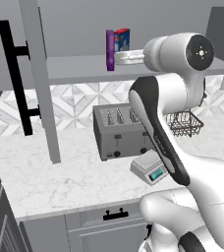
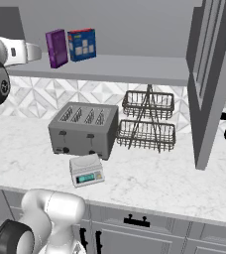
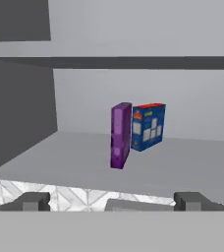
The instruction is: Pick the cereal and place it on the digital scale for weighing, and close the cabinet.
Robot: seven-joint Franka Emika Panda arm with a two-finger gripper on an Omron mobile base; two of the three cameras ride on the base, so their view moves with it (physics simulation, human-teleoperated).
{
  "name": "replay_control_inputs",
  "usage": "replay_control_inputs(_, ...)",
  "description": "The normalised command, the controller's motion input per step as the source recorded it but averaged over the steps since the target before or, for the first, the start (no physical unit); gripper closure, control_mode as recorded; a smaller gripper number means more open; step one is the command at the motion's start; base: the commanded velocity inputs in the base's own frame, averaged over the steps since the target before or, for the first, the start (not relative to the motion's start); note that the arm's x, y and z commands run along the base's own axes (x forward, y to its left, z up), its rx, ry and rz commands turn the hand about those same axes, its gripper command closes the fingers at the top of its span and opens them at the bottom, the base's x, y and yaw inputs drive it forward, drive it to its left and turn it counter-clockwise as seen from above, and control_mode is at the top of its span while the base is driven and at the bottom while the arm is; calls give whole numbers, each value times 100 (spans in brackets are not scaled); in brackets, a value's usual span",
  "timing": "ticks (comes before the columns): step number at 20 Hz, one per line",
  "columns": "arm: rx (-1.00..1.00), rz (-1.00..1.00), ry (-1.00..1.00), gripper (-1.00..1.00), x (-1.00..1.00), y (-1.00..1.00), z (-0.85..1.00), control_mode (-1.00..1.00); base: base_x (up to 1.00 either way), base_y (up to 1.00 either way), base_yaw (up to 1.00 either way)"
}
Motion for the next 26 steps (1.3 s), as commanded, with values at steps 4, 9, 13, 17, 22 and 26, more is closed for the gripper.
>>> replay_control_inputs(4,3,0,-2,-100,33,0,-11,-100,0,0,0)
replay_control_inputs(9,0,0,-7,-100,38,0,0,-100,0,0,0)
replay_control_inputs(13,0,0,0,-100,28,0,0,-100,0,0,0)
replay_control_inputs(17,0,0,0,-100,25,0,0,-100,0,0,0)
replay_control_inputs(22,0,0,0,-100,19,0,0,-100,0,0,0)
replay_control_inputs(26,0,0,0,-100,19,0,0,-100,0,0,0)
